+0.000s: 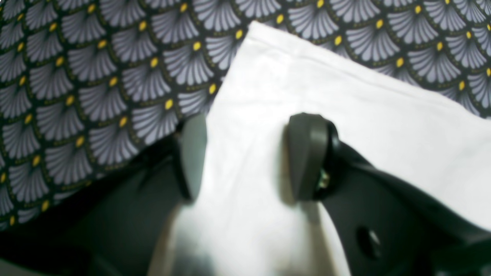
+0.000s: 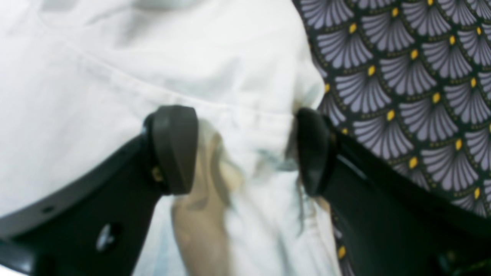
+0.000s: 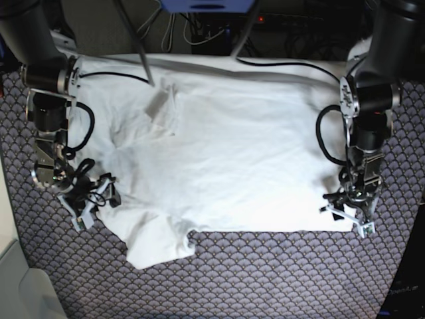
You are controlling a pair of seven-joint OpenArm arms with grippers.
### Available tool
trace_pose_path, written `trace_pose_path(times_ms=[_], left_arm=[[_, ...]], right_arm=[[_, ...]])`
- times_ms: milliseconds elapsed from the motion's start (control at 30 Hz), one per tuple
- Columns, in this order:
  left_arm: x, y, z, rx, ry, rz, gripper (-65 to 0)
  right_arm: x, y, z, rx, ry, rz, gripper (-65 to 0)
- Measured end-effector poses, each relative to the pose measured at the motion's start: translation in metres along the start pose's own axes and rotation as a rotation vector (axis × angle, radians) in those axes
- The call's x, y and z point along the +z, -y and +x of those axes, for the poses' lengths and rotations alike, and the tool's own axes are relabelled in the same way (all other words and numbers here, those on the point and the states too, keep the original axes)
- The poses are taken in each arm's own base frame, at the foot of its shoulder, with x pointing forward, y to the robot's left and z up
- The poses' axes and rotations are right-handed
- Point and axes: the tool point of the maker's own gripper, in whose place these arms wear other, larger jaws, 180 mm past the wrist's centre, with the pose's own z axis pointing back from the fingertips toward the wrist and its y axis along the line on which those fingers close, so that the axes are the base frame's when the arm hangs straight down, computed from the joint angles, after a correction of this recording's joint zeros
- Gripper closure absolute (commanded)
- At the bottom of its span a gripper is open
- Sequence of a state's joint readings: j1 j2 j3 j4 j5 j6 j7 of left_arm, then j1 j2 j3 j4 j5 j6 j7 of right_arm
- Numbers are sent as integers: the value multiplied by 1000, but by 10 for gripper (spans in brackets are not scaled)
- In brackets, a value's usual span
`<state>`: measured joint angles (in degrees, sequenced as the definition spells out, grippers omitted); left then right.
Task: Fold the T-shirt properly
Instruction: 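Lower both grippers and pinch the shirt's side edges near the hem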
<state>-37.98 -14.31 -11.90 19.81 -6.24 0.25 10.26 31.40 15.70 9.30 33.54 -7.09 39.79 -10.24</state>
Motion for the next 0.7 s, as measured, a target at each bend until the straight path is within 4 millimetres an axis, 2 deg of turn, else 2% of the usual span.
trace_pose_path(times_ms=[200, 267, 433, 700], left_arm=[[-2, -5, -7, 2, -2, 8, -322], [-2, -4, -8, 3, -6, 6, -256], [-2, -3, -8, 5, -7, 5, -8], [-2, -3, -8, 8, -14, 5, -4]], right_arm=[[0, 0, 0, 0, 0, 0, -410], [0, 0, 0, 0, 0, 0, -410], [0, 0, 0, 0, 0, 0, -410], [0, 0, 0, 0, 0, 0, -410]])
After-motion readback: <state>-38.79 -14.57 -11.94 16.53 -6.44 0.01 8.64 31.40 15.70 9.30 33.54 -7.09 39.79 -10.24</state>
